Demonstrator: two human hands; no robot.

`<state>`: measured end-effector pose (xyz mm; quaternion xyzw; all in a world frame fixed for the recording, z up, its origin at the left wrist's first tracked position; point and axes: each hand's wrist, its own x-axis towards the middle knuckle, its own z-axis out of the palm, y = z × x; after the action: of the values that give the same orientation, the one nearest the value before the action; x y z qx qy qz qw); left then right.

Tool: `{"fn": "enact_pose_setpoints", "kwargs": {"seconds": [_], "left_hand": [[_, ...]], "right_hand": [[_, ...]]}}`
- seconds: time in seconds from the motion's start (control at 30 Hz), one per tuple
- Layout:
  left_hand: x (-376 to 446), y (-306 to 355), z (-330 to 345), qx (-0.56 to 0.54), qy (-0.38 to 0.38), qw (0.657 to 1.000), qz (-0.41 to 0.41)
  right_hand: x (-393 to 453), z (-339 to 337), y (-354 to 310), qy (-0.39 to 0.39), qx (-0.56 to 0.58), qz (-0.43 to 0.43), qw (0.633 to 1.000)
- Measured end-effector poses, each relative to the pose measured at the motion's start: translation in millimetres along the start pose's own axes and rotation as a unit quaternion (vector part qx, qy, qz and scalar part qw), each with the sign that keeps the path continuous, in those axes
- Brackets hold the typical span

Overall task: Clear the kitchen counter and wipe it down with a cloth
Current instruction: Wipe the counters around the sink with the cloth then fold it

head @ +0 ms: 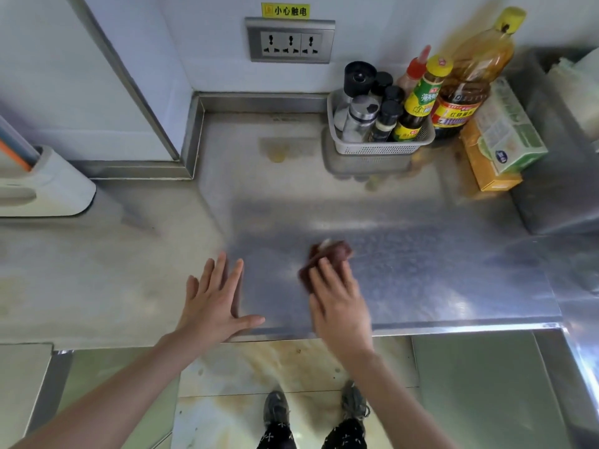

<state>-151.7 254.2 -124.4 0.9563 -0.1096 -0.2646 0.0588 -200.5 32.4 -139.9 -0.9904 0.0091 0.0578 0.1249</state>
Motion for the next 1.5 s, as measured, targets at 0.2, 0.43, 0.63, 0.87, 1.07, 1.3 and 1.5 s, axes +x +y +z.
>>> {"fn": "enact_pose_setpoints", "kwargs": {"seconds": [0.2, 0.43, 0.63, 0.87, 1.07, 1.3, 1.5], "left_hand": [[2.9, 0.4, -0.7, 0.005, -0.005, 1.000, 0.001], [2.0, -2.6, 3.1, 0.027, 0.007, 1.000, 0.006], [14.6, -12.6, -9.8, -0.026, 0.095, 0.995, 0.012], [73.4, -30.7, -53.2, -0.042, 0.105, 0.993, -0.041], [111.9, -16.9, -75.4, -0.062, 0.081, 0.995, -0.014], [128.3, -11.7, -73.6, -0.036, 0.053, 0.998, -0.016], [129.0, -11.1, -72.6, -0.030, 0.065, 0.997, -0.020]], "right_hand": [[20.8, -2.4, 20.2, -0.074, -0.110, -0.166, 0.977], [65.3, -31.3, 66.7, 0.073, 0.075, 0.278, 0.955], [49.6, 3.3, -22.5, 0.026, 0.019, -0.080, 0.996], [146.4, -21.5, 31.6, -0.015, -0.033, -0.131, 0.991], [213.1, -27.4, 26.7, -0.004, 0.001, -0.068, 0.998], [215.7, -29.2, 17.6, -0.058, -0.048, -0.313, 0.947], [323.8, -43.6, -4.6, -0.064, 0.008, -0.105, 0.992]]}}
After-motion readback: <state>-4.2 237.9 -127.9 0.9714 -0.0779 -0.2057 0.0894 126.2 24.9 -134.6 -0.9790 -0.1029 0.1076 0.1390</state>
